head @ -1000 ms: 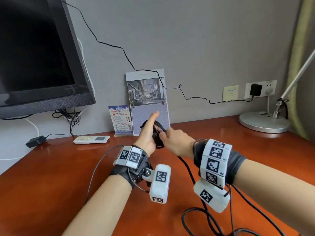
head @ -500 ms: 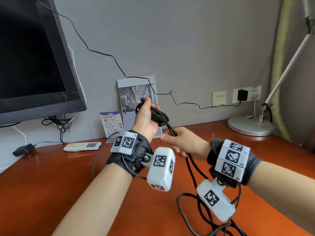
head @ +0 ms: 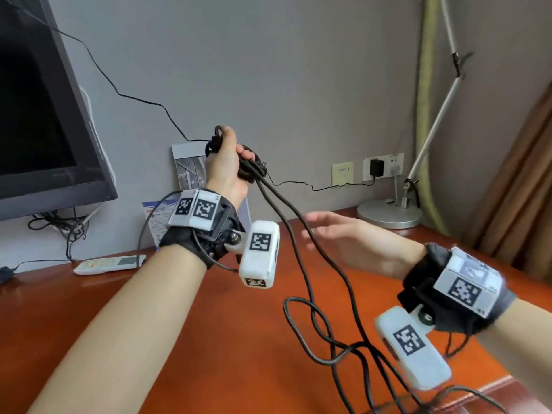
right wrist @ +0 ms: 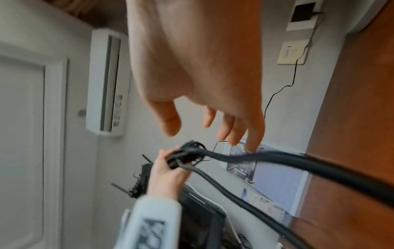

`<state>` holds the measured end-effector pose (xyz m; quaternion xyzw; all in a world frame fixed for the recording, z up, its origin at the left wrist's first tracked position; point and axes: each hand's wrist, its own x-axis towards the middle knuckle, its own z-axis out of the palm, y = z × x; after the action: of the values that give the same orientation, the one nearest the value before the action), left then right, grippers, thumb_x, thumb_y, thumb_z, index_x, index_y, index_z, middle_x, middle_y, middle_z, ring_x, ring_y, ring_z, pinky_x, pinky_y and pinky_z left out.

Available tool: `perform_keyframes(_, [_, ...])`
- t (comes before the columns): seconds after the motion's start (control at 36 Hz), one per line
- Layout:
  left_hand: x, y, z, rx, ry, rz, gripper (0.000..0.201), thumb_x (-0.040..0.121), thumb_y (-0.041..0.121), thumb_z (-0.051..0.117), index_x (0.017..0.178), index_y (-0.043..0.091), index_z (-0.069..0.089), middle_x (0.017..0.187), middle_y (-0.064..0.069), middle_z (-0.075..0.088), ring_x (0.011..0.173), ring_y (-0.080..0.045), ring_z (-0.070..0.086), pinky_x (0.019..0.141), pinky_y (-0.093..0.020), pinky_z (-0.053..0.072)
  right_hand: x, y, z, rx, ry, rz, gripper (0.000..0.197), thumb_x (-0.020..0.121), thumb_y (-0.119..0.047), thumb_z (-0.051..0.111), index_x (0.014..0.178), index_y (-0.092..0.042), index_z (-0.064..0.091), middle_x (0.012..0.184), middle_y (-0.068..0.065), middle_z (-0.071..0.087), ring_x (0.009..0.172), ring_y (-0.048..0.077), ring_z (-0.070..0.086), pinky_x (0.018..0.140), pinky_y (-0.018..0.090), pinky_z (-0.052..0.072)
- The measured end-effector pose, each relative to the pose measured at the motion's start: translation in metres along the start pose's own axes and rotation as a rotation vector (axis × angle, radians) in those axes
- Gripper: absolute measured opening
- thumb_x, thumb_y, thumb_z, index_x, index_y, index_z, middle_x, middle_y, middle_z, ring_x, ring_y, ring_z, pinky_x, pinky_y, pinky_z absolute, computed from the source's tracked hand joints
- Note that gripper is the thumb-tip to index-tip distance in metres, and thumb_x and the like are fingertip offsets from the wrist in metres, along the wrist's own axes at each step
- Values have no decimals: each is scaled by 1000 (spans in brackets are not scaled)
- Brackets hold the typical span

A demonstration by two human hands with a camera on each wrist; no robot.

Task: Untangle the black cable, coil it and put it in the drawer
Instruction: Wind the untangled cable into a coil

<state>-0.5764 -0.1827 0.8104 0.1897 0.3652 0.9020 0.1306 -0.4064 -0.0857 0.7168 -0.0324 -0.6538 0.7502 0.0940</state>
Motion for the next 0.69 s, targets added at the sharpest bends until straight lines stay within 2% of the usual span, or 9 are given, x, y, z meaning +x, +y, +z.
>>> perform_keyframes(0.11, [-6, -22, -9, 286, 39, 53, 42, 97, 31, 53, 61, 13, 40, 40, 3, 42, 37, -10, 44, 44, -20, 41, 6, -8, 5, 97, 194, 39, 17, 95, -12, 45, 111, -13, 50, 96, 8, 61, 81, 19, 55, 71, 26, 44])
perform_keyframes(0.19, [-13, -31, -11, 363, 62, 56, 45, 96, 35, 54, 57, 13, 42, 49, -3, 48, 40, -11, 46, 42, -17, 38, 6, -4, 24, -66, 11, 155, 10, 96, -15, 44, 98, -12, 53, 87, 5, 62, 74, 16, 57, 66, 26, 41])
perform_keyframes(0.25, [-17, -26, -7, 248, 57, 16, 42, 96, 33, 53, 61, 14, 40, 51, -1, 45, 37, -8, 45, 40, -17, 39, 6, 4, 37, -139, -101, 157, 20, 99, -11, 40, 87, -8, 56, 75, 3, 61, 65, 13, 61, 69, 26, 45])
perform_keyframes(0.31, [-20, -16, -2, 52, 16, -62, 40, 98, 33, 49, 64, 16, 38, 44, 6, 39, 35, -7, 40, 44, -19, 42, 6, 10, 42, -122, -182, 117, 31, 101, -11, 38, 75, -11, 54, 61, 0, 47, 58, 14, 51, 70, 29, 49])
perform_keyframes(0.39, [-28, 6, 5, -196, -123, -192, 41, 102, 34, 40, 65, 17, 34, 35, 11, 32, 30, -4, 31, 46, -17, 40, 6, 11, 30, -72, -334, 90, 35, 97, -22, 44, 67, -20, 62, 55, -8, 31, 51, 8, 34, 64, 23, 49])
perform_keyframes(0.47, [-45, 27, 13, -253, -312, -272, 39, 102, 36, 38, 69, 14, 41, 34, 11, 30, 28, -2, 30, 46, -13, 39, 5, 6, 9, -236, -476, 127, 23, 79, -44, 68, 72, -23, 66, 53, -12, 35, 49, 7, 38, 67, 22, 50])
perform_keyframes(0.58, [-65, 42, 18, -110, -560, -384, 42, 100, 38, 36, 70, 11, 47, 35, 11, 28, 24, -5, 27, 39, -12, 36, 7, -14, -18, -401, -422, 91, 31, 66, -53, 78, 68, -23, 69, 48, -14, 37, 46, 6, 42, 69, 25, 52])
perform_keyframes(0.64, [-67, 46, 14, -1, -679, -498, 41, 95, 36, 43, 65, 11, 52, 34, 11, 30, 23, -5, 29, 40, -11, 33, 6, -31, -26, -472, -416, 105, 33, 64, -52, 80, 65, -21, 69, 48, -13, 37, 46, 7, 43, 66, 24, 51])
perform_keyframes(0.69, [-68, 47, 9, 131, -875, -635, 29, 78, 33, 68, 63, 11, 59, 35, 11, 36, 24, -3, 34, 42, -14, 37, 5, -47, -33, -568, -395, 155, 38, 56, -54, 83, 61, -19, 68, 45, -11, 39, 44, 8, 42, 60, 23, 48])
